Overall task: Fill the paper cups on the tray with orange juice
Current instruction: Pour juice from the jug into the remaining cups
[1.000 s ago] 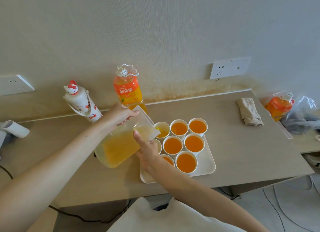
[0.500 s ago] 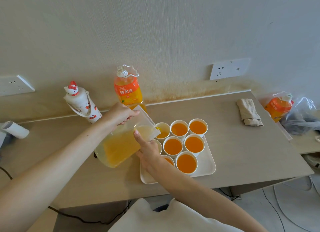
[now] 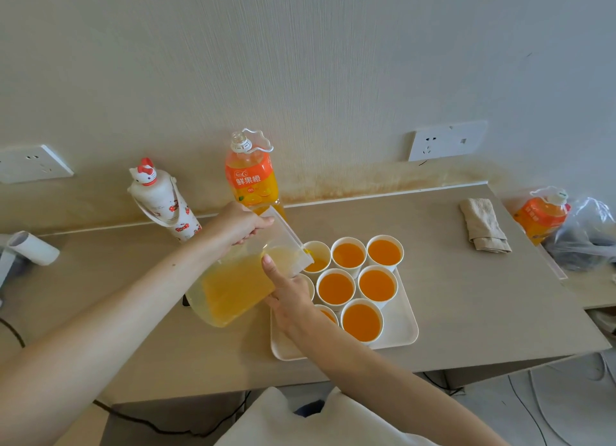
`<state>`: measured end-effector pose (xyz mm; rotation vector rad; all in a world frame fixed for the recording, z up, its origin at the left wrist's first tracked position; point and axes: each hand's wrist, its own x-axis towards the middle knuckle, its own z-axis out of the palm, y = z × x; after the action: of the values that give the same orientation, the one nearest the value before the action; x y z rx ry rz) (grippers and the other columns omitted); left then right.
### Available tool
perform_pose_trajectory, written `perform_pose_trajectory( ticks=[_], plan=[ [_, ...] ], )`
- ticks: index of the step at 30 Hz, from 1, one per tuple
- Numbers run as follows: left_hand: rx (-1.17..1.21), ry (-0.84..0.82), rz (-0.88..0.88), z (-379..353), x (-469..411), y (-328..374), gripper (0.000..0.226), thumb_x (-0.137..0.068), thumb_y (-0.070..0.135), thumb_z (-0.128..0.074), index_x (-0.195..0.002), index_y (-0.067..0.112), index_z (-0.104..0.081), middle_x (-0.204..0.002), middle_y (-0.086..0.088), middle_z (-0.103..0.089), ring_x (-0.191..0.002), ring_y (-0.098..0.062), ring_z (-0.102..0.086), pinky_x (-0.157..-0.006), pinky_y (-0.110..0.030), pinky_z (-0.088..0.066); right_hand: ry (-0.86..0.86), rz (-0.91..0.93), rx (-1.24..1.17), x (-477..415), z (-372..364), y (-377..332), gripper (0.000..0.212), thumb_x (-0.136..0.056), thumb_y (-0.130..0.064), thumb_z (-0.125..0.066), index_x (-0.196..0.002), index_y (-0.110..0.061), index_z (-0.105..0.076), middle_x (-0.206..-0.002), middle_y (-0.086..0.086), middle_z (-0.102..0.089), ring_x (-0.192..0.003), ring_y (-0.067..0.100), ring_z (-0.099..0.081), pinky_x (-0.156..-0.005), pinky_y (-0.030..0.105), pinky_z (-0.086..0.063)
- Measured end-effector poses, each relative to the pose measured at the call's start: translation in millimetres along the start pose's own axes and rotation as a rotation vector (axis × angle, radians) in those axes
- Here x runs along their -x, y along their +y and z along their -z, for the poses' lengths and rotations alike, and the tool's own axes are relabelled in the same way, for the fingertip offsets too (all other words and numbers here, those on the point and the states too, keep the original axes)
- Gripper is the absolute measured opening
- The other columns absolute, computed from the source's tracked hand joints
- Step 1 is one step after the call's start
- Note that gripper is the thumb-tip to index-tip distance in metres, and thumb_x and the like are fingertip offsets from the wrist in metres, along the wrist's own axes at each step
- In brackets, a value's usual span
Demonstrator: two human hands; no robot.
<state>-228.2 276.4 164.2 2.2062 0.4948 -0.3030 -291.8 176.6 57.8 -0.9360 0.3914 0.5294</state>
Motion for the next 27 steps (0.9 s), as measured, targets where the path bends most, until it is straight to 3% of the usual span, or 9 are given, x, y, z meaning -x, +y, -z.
perform_pose_trajectory(
  ticks=[10,13,18,27],
  plan=[
    [0.0,0.008,0.011,-0.3,-0.6,2.6,0.04,-0.087,0.032,-0.069,-0.061,0.013,-0.046,-0.054,0.0,-0.041,-0.049,-0.014,-0.036,-0.052,-0.025,-0.032,0.007,-0.012,-0.015,2.9,-0.7,-4.2,0.074,-0.06,-0.041,-0.084,-0.122,-0.008,-0.058,-0.11,0.01,-0.072,-0.1,0.024,-0.069,-0.093,0.045,-0.055],
    [0.0,0.012,0.009,-0.9,1.6,3.4,0.04,-0.088,0.031,-0.068,-0.061,0.012,-0.045,-0.054,0.0,-0.041,-0.049,-0.013,-0.036,-0.051,-0.024,-0.031,-0.013,-0.009,-0.036,4.7,0.5,-6.5,0.06,-0.073,-0.033,-0.08,-0.122,-0.006,-0.059,-0.11,0.011,-0.072,-0.098,0.023,-0.07,-0.091,0.043,-0.056],
    [-0.005,0.015,0.003,-0.1,2.4,4.6,0.04,-0.088,0.031,-0.068,-0.061,0.013,-0.044,-0.053,0.0,-0.04,-0.048,-0.013,-0.036,-0.051,-0.024,-0.031,-0.012,-0.013,-0.023,8.0,-0.2,-9.0,0.054,-0.076,-0.031,-0.079,-0.12,-0.006,-0.06,-0.108,0.01,-0.073,-0.097,0.023,-0.07,-0.093,0.043,-0.055],
    [-0.005,0.024,-0.005,1.5,3.3,9.0,0.039,-0.087,0.03,-0.069,-0.062,0.012,-0.047,-0.054,0.0,-0.041,-0.047,-0.013,-0.036,-0.05,-0.024,-0.031,-0.017,-0.025,-0.024,10.9,-2.4,-16.3,0.049,-0.079,-0.03,-0.077,-0.12,-0.01,-0.059,-0.106,0.006,-0.072,-0.093,0.018,-0.069,-0.081,0.032,-0.056]
  ],
)
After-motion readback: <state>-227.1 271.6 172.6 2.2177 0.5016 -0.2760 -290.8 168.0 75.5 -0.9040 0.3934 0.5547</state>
